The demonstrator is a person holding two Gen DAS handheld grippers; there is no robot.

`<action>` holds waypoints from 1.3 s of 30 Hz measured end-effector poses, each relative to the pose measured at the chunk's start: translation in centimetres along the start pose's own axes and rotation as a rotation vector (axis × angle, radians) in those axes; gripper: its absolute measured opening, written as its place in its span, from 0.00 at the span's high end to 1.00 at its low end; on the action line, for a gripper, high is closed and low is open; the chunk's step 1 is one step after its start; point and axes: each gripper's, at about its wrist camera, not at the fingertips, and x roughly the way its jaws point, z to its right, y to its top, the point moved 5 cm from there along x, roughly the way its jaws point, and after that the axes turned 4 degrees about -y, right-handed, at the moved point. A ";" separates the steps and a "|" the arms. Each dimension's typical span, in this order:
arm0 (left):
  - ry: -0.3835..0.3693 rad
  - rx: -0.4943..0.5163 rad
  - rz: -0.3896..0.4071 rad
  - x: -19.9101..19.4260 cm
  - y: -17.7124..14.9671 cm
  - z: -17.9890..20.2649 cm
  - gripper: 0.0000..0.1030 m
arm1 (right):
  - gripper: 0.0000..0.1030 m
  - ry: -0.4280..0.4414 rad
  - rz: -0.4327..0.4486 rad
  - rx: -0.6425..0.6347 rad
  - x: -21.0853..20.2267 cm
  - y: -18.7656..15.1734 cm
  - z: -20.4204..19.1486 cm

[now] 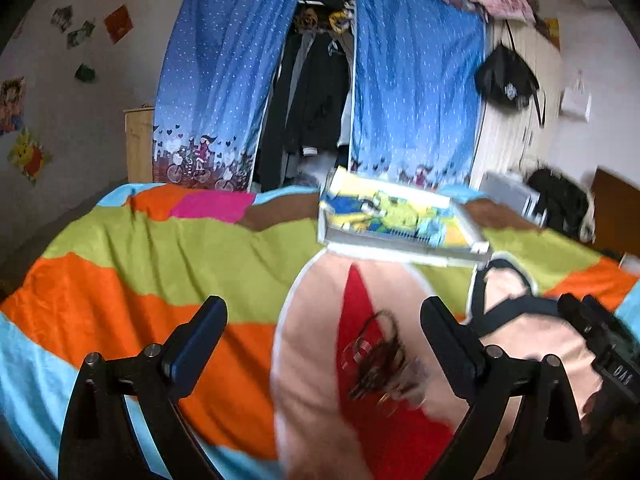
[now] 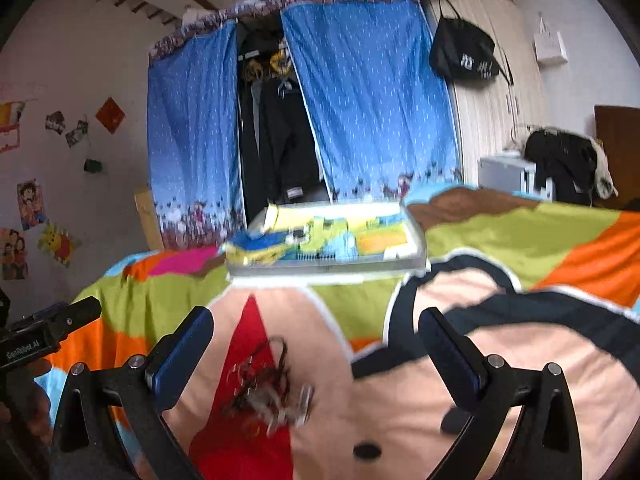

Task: Organize jewelry
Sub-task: 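Open the right tool to drop the watch and withdraw to the pile, then close the right tool on the white hair clip while the left tool grips a red bracelet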

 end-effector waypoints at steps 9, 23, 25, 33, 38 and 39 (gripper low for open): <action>-0.014 -0.048 -0.227 1.3 -6.3 -0.9 0.08 | 0.00 -0.012 -0.194 -0.032 0.1 -5.3 -2.3; 0.011 -0.171 -0.437 4.0 -8.8 -3.3 0.08 | 0.00 -0.007 -0.454 0.006 3.7 -9.1 -1.7; 0.008 -0.167 -0.458 4.4 -9.2 -3.5 0.08 | 0.00 0.019 -0.496 0.027 4.4 -9.3 -1.4; -0.032 -0.161 -0.507 6.1 -10.1 -3.3 0.08 | 0.00 0.140 -0.604 0.099 7.3 -8.8 -0.4; -0.058 -0.143 -0.509 7.7 -10.1 -2.9 0.09 | 0.00 0.155 -0.630 0.003 9.3 -8.2 -0.4; -0.069 -0.137 -0.511 8.1 -10.1 -2.8 0.09 | 0.00 0.159 -0.636 -0.014 9.7 -8.3 -0.4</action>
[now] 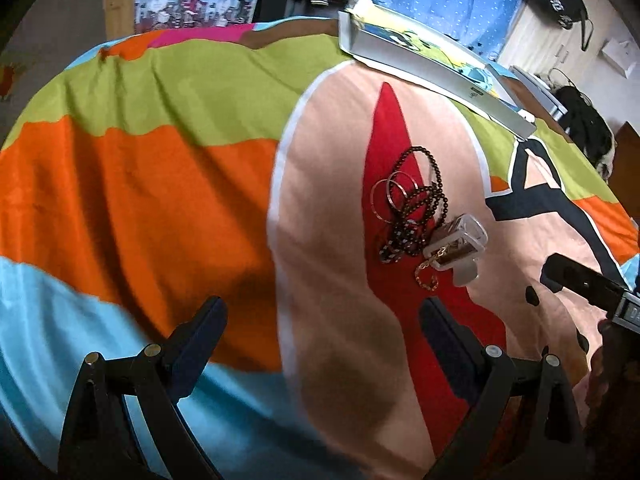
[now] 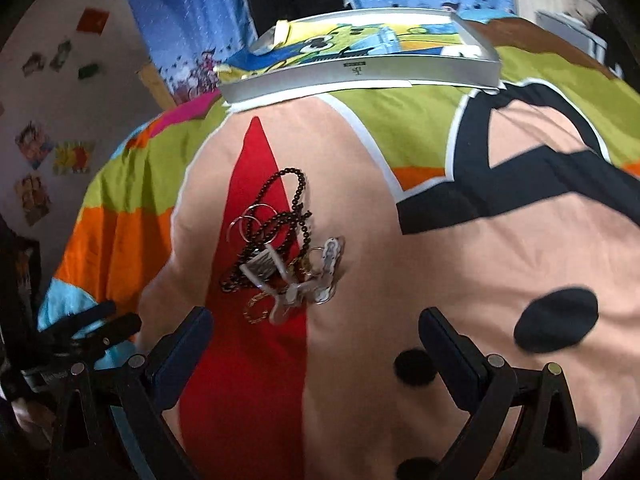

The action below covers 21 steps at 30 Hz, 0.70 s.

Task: Organize jewelry
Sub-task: 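Close the right tool on the white hair clip while the left tool grips a red bracelet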

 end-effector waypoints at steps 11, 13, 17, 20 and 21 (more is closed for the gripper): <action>-0.113 0.134 -0.057 4.4 1.0 2.0 0.66 | 0.13 0.041 -0.056 -0.026 2.6 0.4 0.6; -0.144 0.131 -0.069 5.3 1.3 2.2 0.72 | 0.17 0.054 -0.056 -0.036 2.9 0.4 0.3; -0.181 0.122 -0.066 6.3 2.1 2.2 0.73 | 0.28 0.084 -0.053 -0.061 3.2 0.5 -0.6; -0.208 0.114 -0.076 7.0 2.5 2.1 0.83 | 0.35 0.098 -0.051 -0.096 3.6 0.5 -1.4; -0.213 0.115 -0.080 7.3 2.6 2.1 0.83 | 0.39 0.101 -0.049 -0.111 3.7 0.5 -1.7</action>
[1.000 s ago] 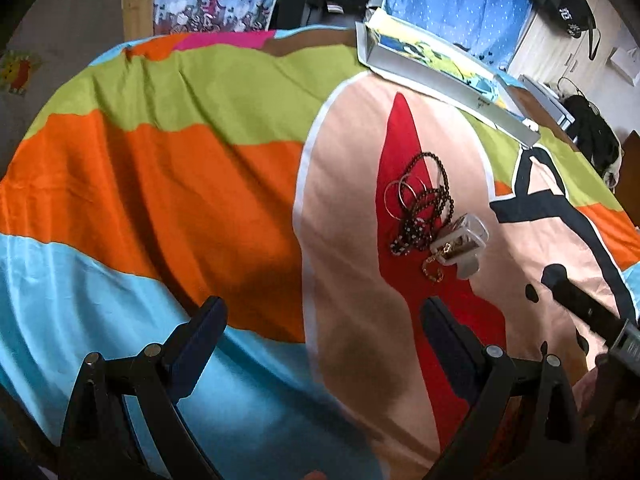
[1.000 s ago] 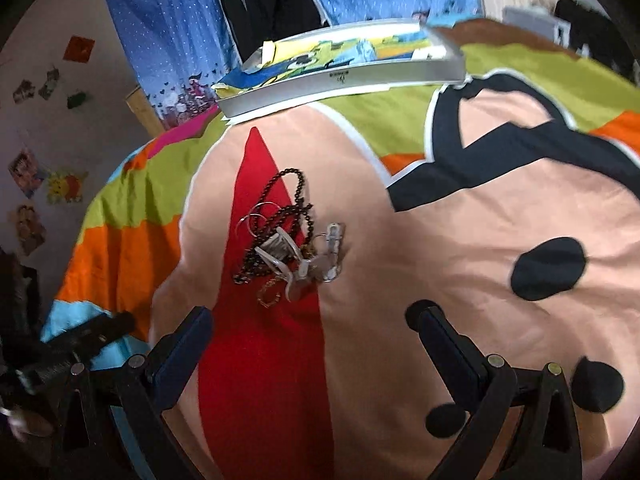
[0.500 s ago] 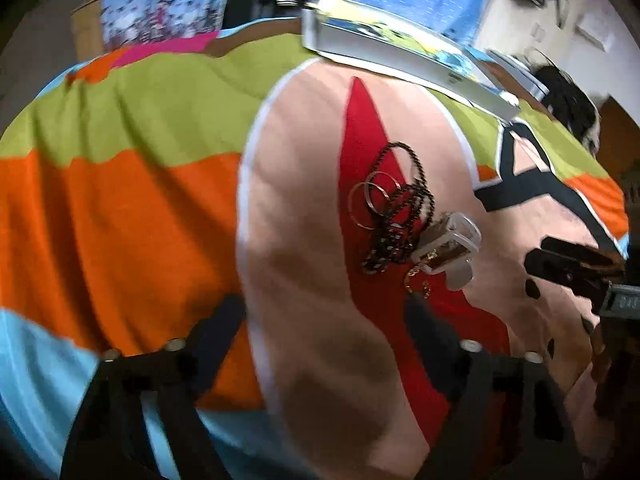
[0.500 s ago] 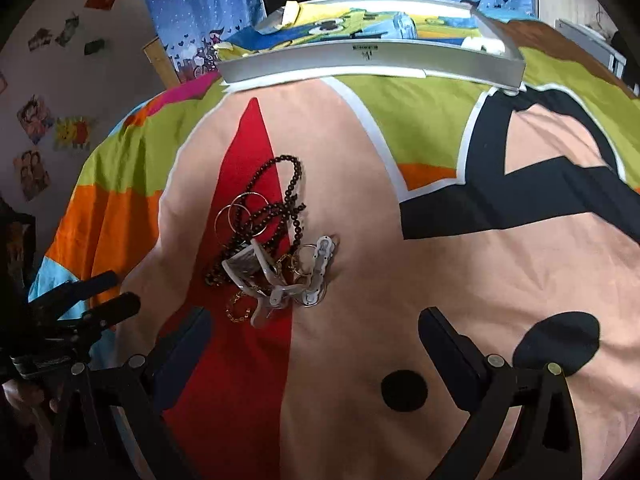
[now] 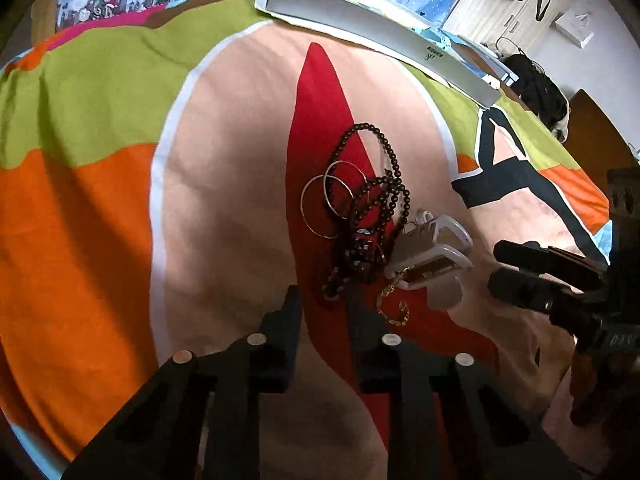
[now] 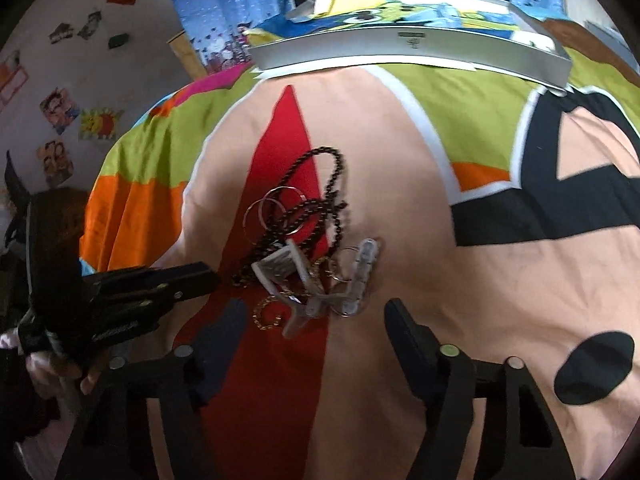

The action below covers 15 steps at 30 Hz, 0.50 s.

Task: Organize jewelry
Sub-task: 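Close the right tool on the white hair clip while the left tool grips a red bracelet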

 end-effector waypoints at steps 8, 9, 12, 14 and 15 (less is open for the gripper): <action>-0.016 -0.009 -0.033 1.4 0.2 -0.6 0.89 | 0.48 -0.040 -0.014 -0.079 1.9 0.3 -0.9; -0.018 -0.012 -0.032 1.5 0.3 -0.7 0.89 | 0.48 -0.046 -0.011 -0.083 2.1 0.4 -0.8; -0.023 -0.024 -0.034 1.6 0.5 -1.1 0.89 | 0.48 -0.056 0.003 -0.087 2.5 0.9 -0.7; -0.023 -0.025 -0.039 2.0 0.6 -1.2 0.89 | 0.48 -0.054 0.011 -0.086 2.7 1.2 -0.7; -0.020 -0.020 -0.044 2.0 0.5 -1.2 0.89 | 0.48 -0.054 0.012 -0.087 2.8 1.3 -0.7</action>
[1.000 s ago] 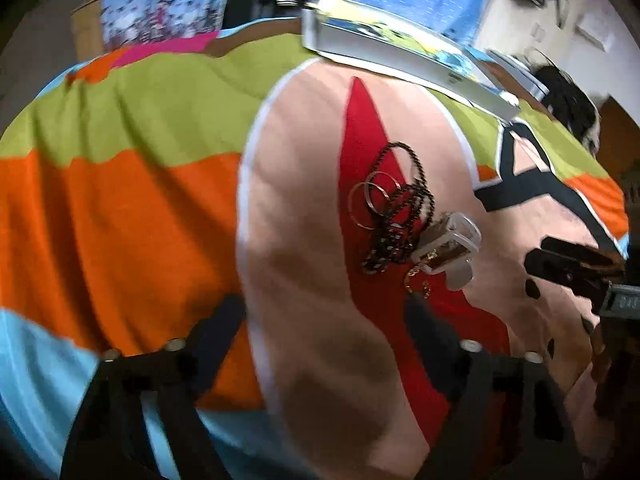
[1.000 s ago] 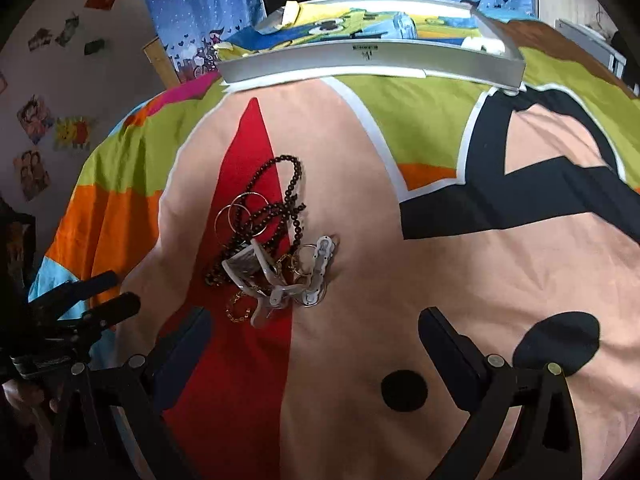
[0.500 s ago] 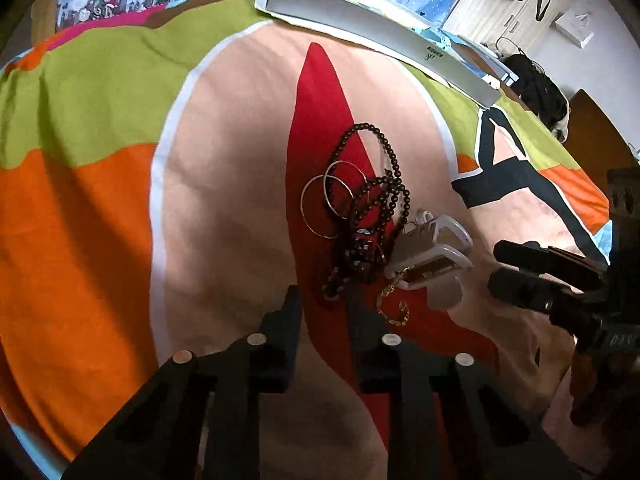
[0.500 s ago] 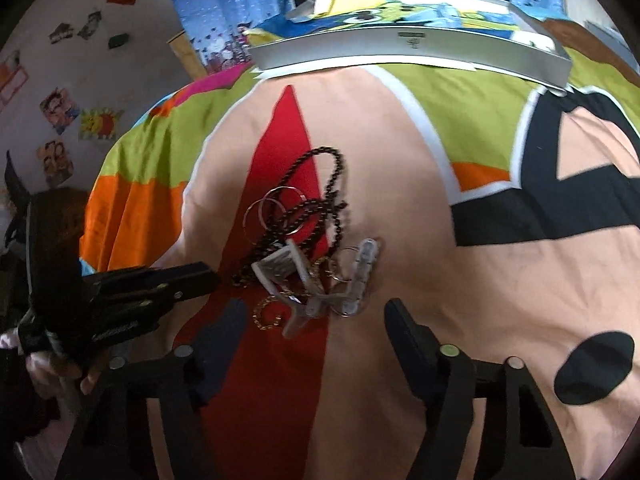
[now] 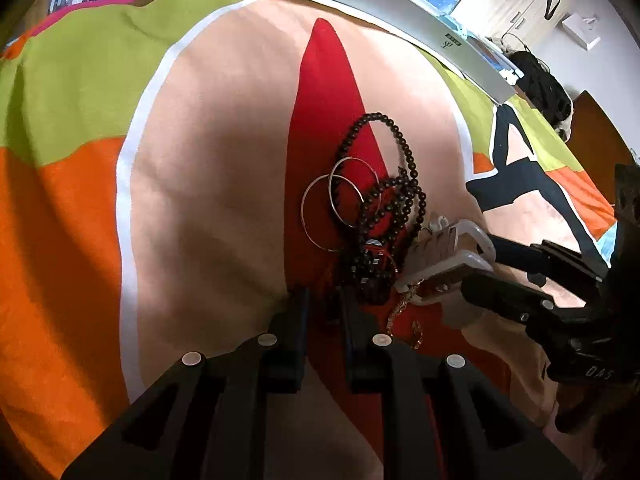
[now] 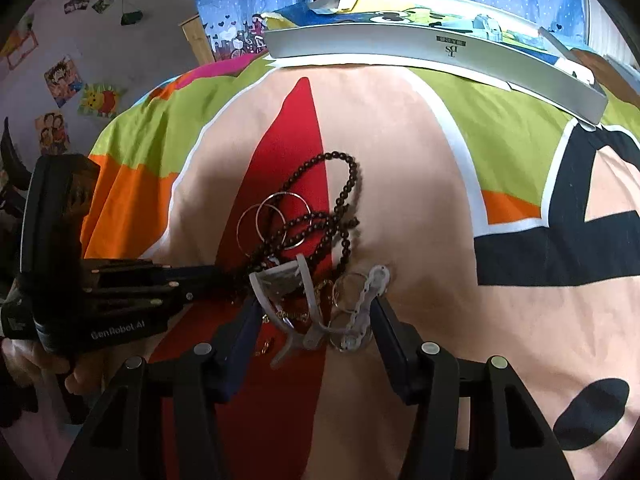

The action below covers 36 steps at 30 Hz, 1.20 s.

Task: Organize jewelry

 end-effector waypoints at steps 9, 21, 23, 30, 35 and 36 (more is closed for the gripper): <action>0.030 -0.017 -0.004 0.0 -0.1 -0.4 0.98 | 0.48 -0.012 -0.004 0.013 0.6 0.1 -0.1; 0.060 -0.144 0.090 -3.6 -0.7 -1.4 0.99 | 0.65 0.014 0.025 0.040 -0.5 0.2 0.1; 0.058 -0.152 0.113 -4.7 -0.8 -1.2 0.99 | 0.65 0.016 0.038 0.048 -1.0 0.1 0.3; 0.030 -0.143 0.193 -7.7 -1.1 0.2 0.99 | 0.65 0.021 0.094 0.079 -2.9 0.3 0.7; -0.029 -0.121 0.258 -9.5 -0.5 1.7 0.99 | 0.65 0.025 0.130 0.097 -4.2 0.4 0.6; -0.046 -0.119 0.269 -9.6 -0.3 2.1 0.99 | 0.65 0.027 0.138 0.101 -4.4 0.4 0.6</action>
